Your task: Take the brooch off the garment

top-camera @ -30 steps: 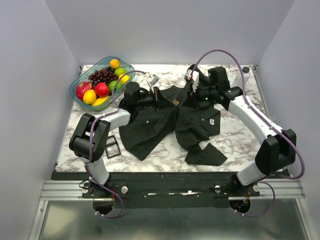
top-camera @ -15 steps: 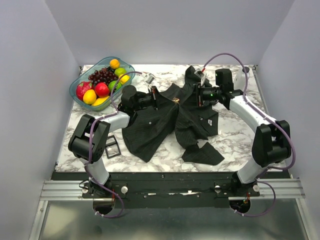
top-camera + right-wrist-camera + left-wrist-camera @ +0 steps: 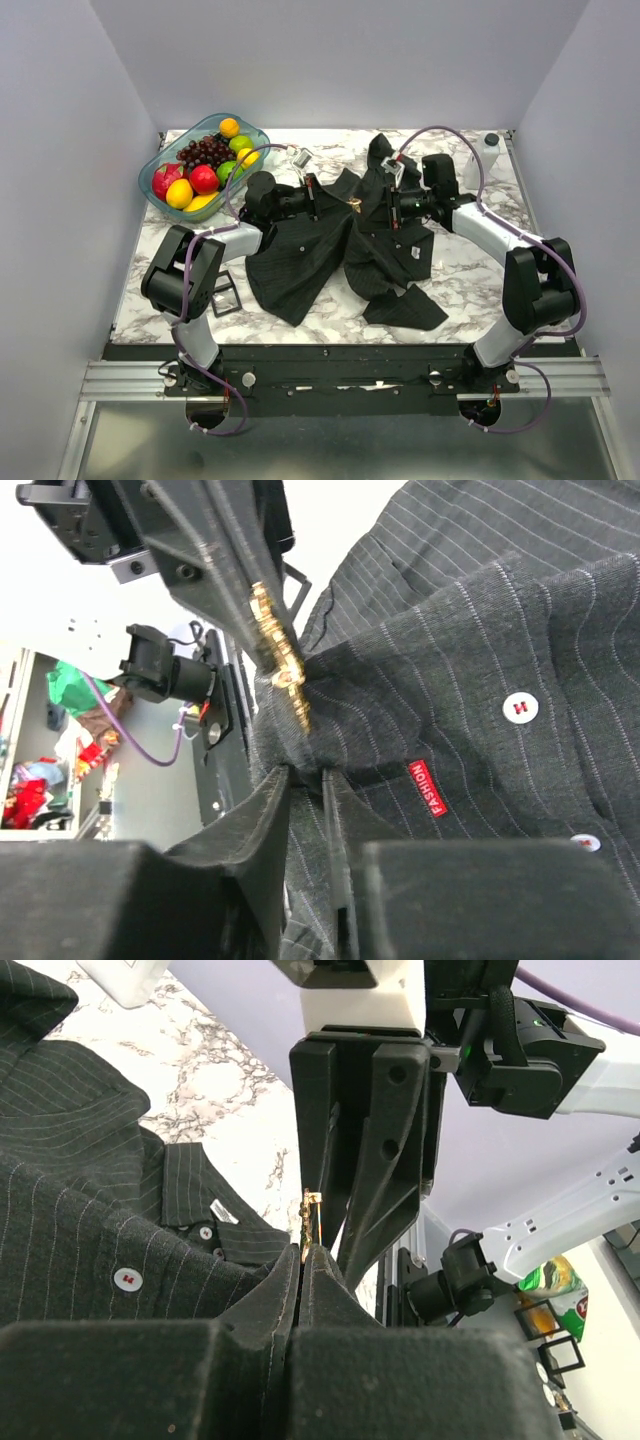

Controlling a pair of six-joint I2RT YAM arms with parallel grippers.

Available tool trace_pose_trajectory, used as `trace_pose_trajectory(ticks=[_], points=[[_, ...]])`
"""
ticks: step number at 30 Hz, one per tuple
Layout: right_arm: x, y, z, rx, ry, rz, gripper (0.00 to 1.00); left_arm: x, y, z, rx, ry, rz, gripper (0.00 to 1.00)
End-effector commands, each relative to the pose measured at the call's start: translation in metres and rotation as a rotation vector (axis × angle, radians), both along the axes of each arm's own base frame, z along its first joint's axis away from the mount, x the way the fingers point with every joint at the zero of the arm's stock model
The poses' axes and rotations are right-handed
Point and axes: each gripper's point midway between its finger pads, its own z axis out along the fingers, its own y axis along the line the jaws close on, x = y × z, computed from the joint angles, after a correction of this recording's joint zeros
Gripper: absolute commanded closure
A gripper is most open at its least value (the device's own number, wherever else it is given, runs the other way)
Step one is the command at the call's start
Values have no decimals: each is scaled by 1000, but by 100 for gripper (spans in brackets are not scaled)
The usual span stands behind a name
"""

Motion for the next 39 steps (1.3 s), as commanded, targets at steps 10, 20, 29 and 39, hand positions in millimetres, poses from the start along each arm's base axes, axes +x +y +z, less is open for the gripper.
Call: trace_pose_trajectory(ticks=[10,20,29,39], points=[[7,2,53,122,1,21,63,-4,-4,15,-29,-70,-44,100],[20,7,55,151,67,-28,69,-4,-6,16,-31,-78,-54,100],[30,5,44,108,60,-71,76,-4,-6,18,-34,-70,-50,100],[36,-20,43,-9,-60,-167,69,4,0,24,-60,-50,-51,100]])
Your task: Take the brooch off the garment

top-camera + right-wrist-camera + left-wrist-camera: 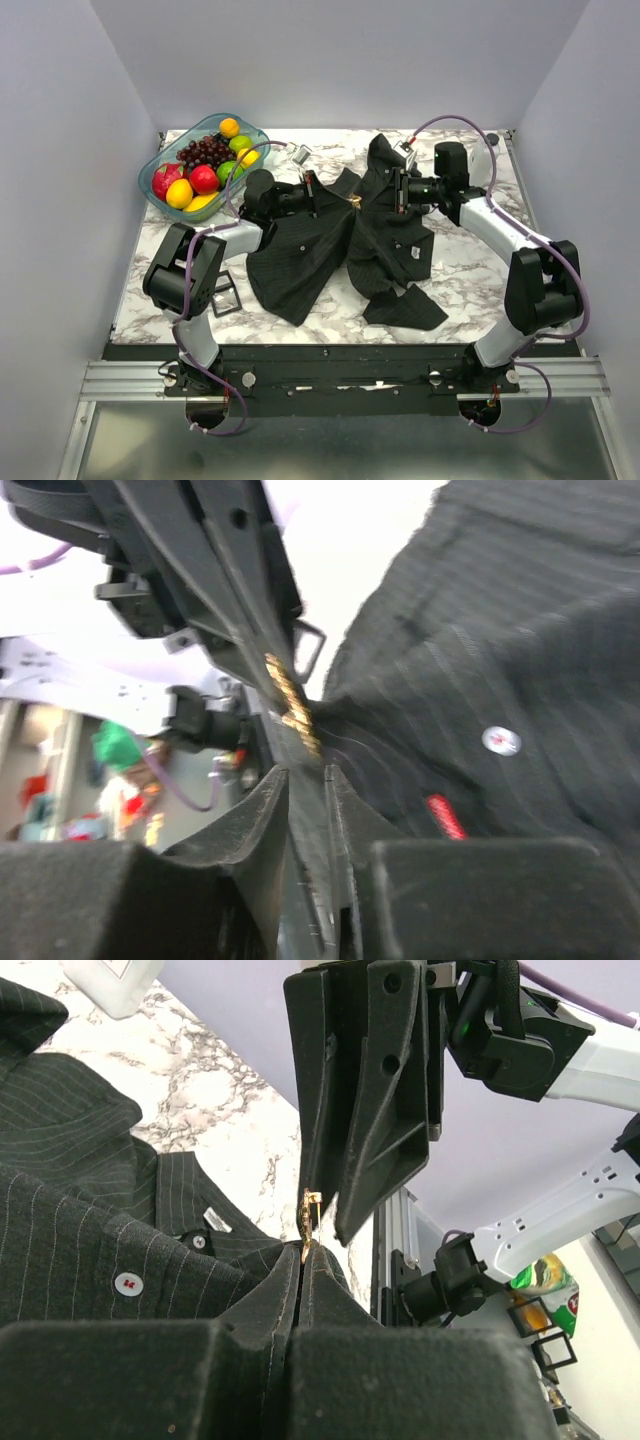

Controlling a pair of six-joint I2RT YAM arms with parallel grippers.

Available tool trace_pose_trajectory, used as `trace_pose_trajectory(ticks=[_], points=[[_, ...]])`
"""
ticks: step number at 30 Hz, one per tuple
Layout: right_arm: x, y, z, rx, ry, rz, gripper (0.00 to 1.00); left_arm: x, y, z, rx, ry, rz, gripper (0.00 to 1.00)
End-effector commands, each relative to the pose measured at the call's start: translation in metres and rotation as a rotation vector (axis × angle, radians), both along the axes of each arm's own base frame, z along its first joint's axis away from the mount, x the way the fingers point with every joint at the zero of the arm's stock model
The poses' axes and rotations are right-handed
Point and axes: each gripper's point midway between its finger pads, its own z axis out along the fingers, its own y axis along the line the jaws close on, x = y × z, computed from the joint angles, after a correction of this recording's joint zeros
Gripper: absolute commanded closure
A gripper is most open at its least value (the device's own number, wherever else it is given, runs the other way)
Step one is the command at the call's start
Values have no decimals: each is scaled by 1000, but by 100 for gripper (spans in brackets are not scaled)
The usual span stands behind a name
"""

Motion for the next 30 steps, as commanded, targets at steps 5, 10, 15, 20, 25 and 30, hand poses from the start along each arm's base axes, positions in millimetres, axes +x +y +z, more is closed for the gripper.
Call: trace_pose_trajectory(ticks=[5,10,15,20,25,30], points=[[16,-7,14,-34,-123,-41,65,0,-1,21,-56,-46,-52,100],[16,-2,16,2,-131,-11,59,2,-2,20,-62,-31,-55,100],[9,2,18,35,-131,32,55,4,-3,17,-69,-13,-62,100],[3,9,15,37,-129,65,55,5,-5,20,-79,-6,-71,100],[5,11,11,28,-144,68,58,5,-6,22,-82,-10,-82,100],[9,12,9,20,-152,62,65,4,-6,20,-79,-3,-86,100]])
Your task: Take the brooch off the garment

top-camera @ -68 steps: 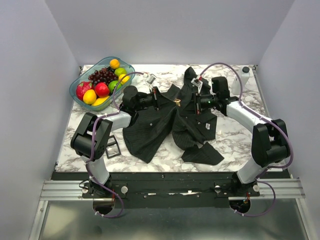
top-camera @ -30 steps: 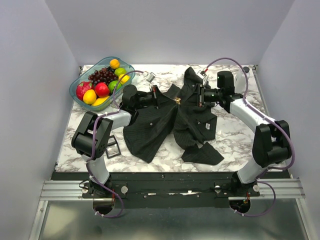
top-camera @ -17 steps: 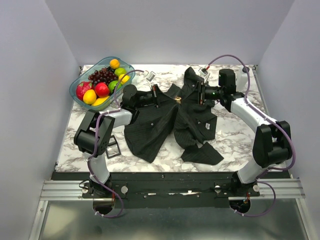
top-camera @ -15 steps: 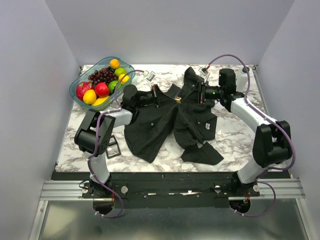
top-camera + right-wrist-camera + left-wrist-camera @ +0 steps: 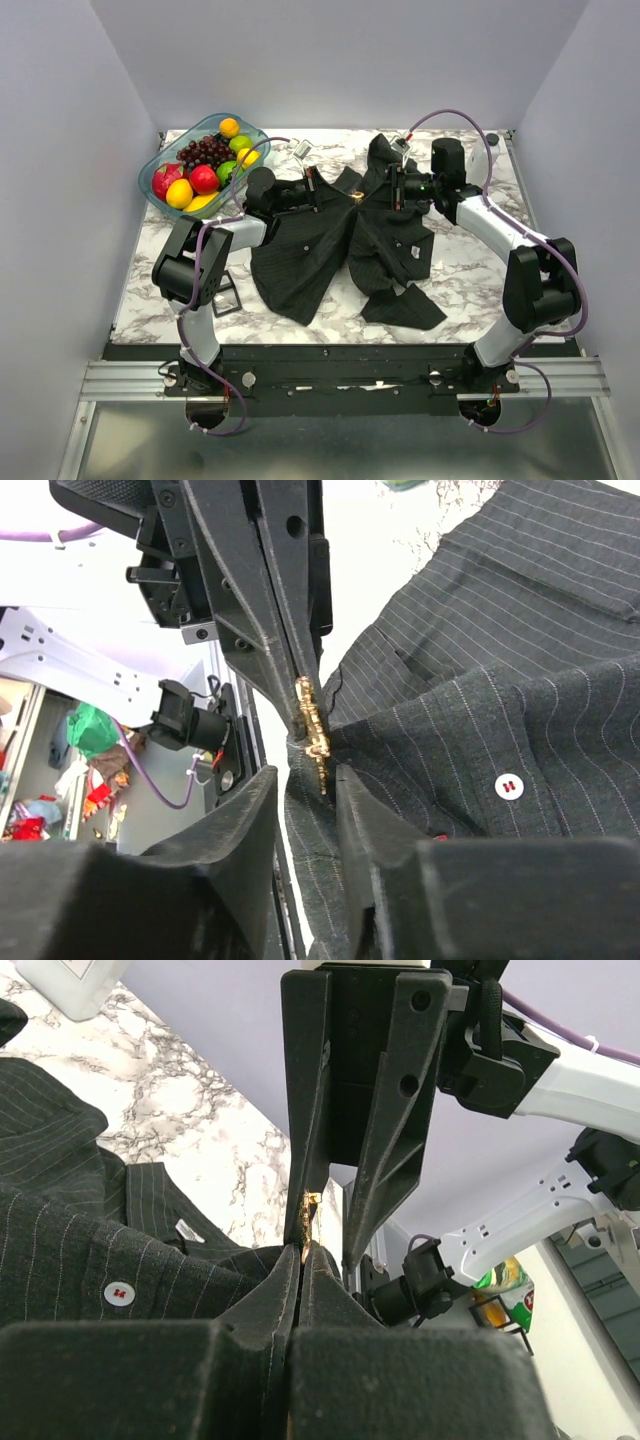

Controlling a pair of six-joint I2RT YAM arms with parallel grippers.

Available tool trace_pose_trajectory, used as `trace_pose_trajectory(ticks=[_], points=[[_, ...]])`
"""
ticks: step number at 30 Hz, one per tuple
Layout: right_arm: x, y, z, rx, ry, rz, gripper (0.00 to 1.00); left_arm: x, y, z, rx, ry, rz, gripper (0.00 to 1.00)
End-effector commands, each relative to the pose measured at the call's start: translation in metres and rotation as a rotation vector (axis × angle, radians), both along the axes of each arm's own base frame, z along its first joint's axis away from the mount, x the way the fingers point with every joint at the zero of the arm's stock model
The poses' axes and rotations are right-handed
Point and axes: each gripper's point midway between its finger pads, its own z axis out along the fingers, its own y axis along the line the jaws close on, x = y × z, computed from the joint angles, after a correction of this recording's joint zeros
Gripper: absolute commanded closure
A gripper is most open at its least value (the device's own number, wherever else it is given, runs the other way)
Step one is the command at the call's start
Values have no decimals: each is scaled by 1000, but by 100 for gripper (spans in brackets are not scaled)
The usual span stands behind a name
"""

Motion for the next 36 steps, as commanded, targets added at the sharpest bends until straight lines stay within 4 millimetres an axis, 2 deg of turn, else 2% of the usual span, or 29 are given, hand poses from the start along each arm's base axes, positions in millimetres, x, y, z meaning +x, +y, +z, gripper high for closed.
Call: trace_pose_trajectory(ticks=[1,12,13,14,17,20,36], points=[[5,4,0,3,-32,15,67,-2,-1,11,-19,-51,-29,100],[8,4,6,11,-45,6,91,-2,-2,7,-5,-40,-37,100],[8,4,5,12,-47,7,93,-1,-2,5,1,-24,-36,98],[8,4,7,13,-50,6,96,1,-2,4,5,-17,-29,84],[8,4,6,10,-43,-1,99,1,-1,6,5,-25,-24,69],[8,4,4,6,-38,-8,99,0,-2,8,3,-32,-25,66],[9,1,-1,-29,-63,-29,99,0,-11,9,14,-43,-35,68]])
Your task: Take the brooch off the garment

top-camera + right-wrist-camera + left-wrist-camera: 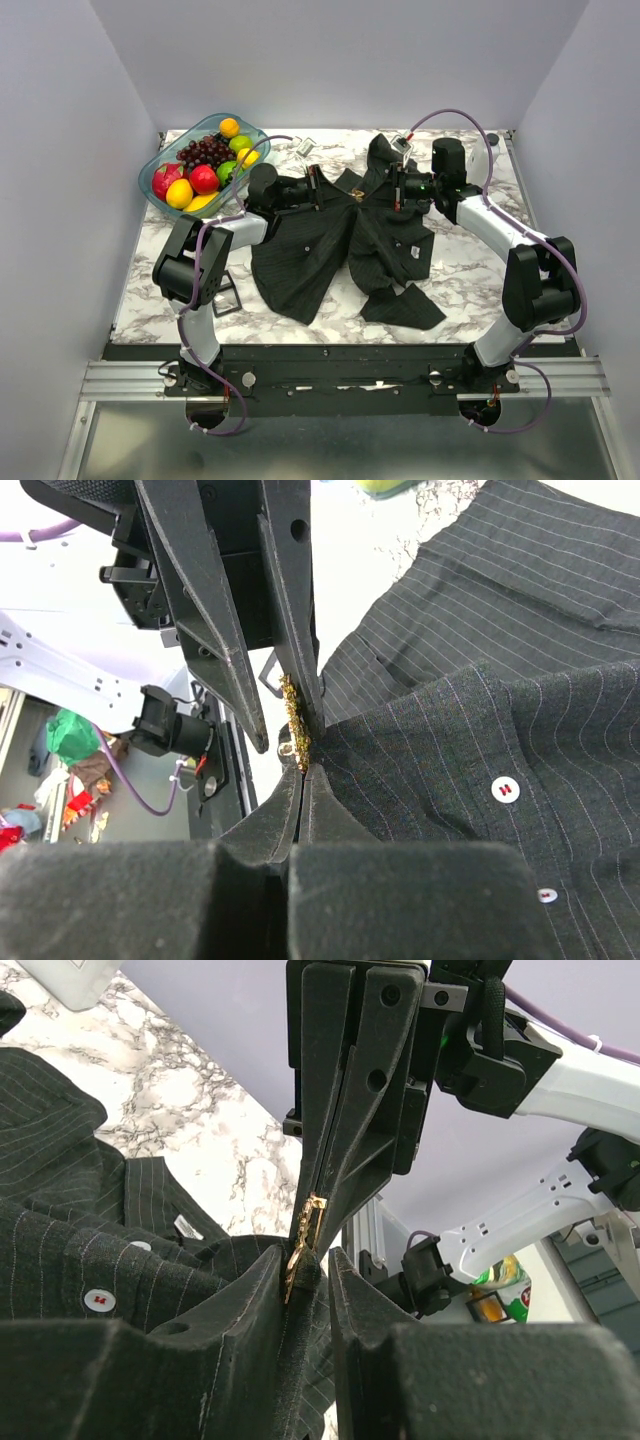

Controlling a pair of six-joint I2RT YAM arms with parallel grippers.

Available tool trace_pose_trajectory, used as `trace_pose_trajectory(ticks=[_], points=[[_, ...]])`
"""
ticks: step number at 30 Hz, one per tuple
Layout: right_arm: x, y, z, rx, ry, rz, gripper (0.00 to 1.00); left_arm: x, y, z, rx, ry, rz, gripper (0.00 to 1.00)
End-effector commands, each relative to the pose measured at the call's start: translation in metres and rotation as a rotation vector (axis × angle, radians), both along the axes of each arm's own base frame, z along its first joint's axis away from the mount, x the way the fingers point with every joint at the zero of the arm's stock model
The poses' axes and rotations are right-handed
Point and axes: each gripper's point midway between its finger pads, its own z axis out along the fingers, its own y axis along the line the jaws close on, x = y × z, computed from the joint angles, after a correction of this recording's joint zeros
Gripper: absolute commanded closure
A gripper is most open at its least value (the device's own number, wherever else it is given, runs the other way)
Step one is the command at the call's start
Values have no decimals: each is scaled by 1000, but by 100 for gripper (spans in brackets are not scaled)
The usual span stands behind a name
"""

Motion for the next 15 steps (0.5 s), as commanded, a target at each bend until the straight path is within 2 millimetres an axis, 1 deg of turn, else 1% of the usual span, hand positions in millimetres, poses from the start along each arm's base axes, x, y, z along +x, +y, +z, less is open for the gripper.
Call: trace_pose_trajectory(ticks=[1,4,7,10,12,15], points=[[2,2,2,-18,-35,-11,99,-3,-8,10,-6,-50,-24,68],[1,2,3,-18,-37,-7,99,-2,-10,9,1,-48,-25,68],[-2,3,4,-11,-39,9,99,2,-12,3,17,-41,-16,65],[-3,4,5,-10,-39,10,99,2,-13,2,19,-44,-17,65],[-3,4,5,-9,-37,11,99,2,-13,1,20,-47,-20,68],[-3,4,6,-7,-33,9,99,3,-13,-1,24,-45,-19,71]])
